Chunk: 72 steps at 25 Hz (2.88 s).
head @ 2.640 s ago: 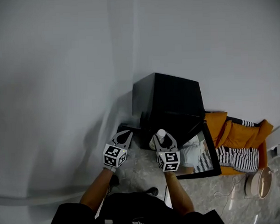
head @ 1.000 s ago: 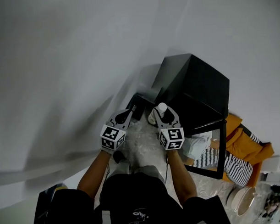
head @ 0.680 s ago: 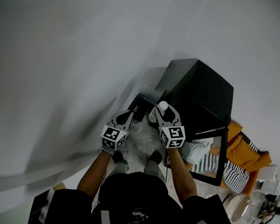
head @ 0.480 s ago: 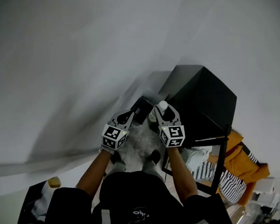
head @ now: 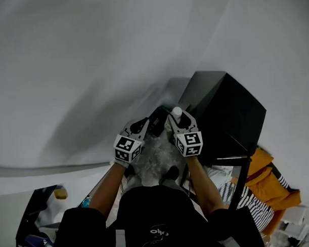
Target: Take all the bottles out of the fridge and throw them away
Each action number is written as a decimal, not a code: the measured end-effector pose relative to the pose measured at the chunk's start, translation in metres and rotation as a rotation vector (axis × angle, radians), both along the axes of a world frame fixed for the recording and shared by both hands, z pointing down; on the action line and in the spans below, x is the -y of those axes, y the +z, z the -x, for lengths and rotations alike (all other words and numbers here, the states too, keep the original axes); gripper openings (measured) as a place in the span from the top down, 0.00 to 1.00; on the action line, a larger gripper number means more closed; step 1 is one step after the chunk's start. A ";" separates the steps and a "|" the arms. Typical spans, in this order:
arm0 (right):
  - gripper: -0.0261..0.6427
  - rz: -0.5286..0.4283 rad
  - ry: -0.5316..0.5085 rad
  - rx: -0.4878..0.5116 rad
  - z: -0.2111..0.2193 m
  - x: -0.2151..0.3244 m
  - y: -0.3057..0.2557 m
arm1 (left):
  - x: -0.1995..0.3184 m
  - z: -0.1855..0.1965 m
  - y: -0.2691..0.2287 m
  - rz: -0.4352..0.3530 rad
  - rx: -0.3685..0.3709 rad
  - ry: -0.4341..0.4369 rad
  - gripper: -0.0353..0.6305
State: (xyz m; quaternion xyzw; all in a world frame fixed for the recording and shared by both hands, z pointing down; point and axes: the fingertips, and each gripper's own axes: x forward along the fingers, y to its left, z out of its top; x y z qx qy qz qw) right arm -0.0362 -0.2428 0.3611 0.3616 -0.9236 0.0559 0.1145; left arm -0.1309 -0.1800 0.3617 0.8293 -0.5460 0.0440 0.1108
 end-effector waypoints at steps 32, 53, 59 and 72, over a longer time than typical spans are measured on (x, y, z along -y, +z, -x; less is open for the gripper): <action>0.67 0.203 -0.015 -0.020 0.014 0.014 0.163 | -0.015 0.003 0.147 0.255 -0.017 0.025 0.94; 0.67 0.207 0.129 0.033 0.031 0.093 0.405 | 0.026 0.020 0.332 0.259 -0.031 0.052 0.94; 0.67 0.189 0.139 0.057 0.033 0.106 0.490 | 0.041 0.025 0.410 0.224 -0.033 0.023 0.95; 0.67 0.178 0.144 0.014 0.056 0.122 0.641 | 0.063 0.037 0.517 0.188 -0.009 0.014 0.94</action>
